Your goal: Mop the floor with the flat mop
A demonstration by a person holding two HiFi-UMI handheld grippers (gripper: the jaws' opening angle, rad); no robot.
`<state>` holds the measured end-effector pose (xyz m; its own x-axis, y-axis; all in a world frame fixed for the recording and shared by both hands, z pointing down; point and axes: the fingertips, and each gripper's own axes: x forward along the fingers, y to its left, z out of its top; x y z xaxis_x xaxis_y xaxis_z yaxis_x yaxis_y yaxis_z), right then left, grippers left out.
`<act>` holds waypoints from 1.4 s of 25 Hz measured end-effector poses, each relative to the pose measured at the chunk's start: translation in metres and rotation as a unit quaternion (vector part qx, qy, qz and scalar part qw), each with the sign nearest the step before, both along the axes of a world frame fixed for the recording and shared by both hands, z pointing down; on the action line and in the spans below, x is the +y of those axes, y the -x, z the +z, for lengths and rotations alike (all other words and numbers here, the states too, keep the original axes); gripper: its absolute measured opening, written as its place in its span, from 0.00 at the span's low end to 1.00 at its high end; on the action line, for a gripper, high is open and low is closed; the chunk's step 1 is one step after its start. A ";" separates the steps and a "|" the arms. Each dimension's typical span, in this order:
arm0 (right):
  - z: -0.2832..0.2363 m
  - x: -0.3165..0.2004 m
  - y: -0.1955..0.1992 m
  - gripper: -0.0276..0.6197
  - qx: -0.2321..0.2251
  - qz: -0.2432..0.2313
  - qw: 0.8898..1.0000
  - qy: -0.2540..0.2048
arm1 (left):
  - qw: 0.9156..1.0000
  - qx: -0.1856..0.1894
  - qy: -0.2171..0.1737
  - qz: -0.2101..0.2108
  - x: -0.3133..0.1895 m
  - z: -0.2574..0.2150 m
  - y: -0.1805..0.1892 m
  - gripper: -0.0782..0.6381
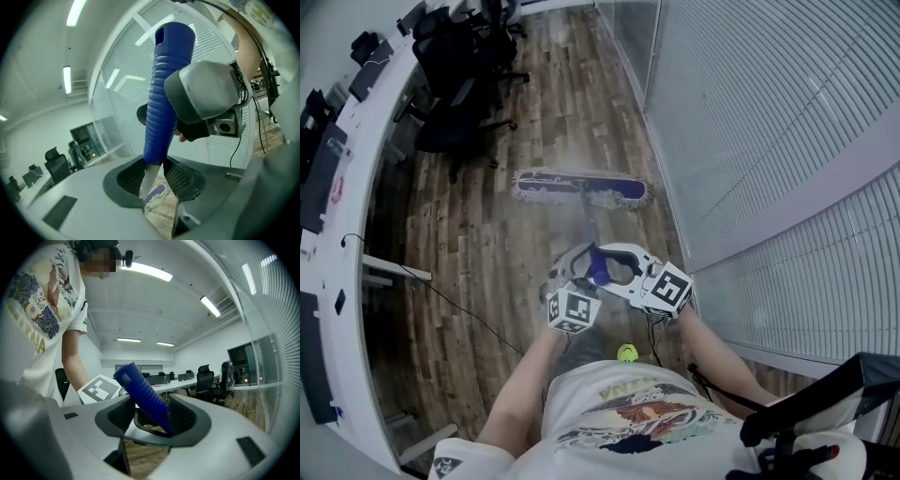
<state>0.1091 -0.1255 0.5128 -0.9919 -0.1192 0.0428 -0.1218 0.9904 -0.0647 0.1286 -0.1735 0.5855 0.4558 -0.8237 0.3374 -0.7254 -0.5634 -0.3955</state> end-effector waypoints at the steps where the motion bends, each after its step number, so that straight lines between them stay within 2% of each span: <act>1: 0.002 -0.007 0.007 0.37 0.010 -0.004 1.000 0.000 | 1.000 0.001 0.004 0.008 -0.007 0.002 0.006 0.27; 5: 0.025 -0.040 0.041 0.38 0.061 0.000 0.998 -0.001 | 0.998 -0.024 0.046 0.032 -0.042 0.024 0.036 0.27; 7: 0.032 -0.061 0.062 0.38 0.072 0.011 0.997 0.000 | 0.997 -0.034 0.057 0.033 -0.064 0.031 0.056 0.28; 13: 0.029 -0.140 0.133 0.39 0.044 0.038 0.998 0.006 | 0.998 -0.019 0.055 0.033 -0.142 0.027 0.124 0.28; 17: 0.021 -0.195 0.163 0.39 0.035 0.055 0.998 0.007 | 0.998 -0.020 0.051 0.033 -0.196 0.018 0.153 0.28; 25: 0.029 -0.307 0.185 0.39 0.029 0.050 0.998 0.007 | 0.998 -0.006 0.055 0.019 -0.311 0.025 0.175 0.28; 30: 0.036 -0.412 0.191 0.40 0.038 0.033 0.999 0.004 | 0.998 -0.007 0.066 0.004 -0.416 0.031 0.181 0.28; 35: 0.022 -0.533 0.191 0.40 0.019 0.035 0.999 0.008 | 0.998 -0.013 0.067 -0.002 -0.536 0.019 0.183 0.28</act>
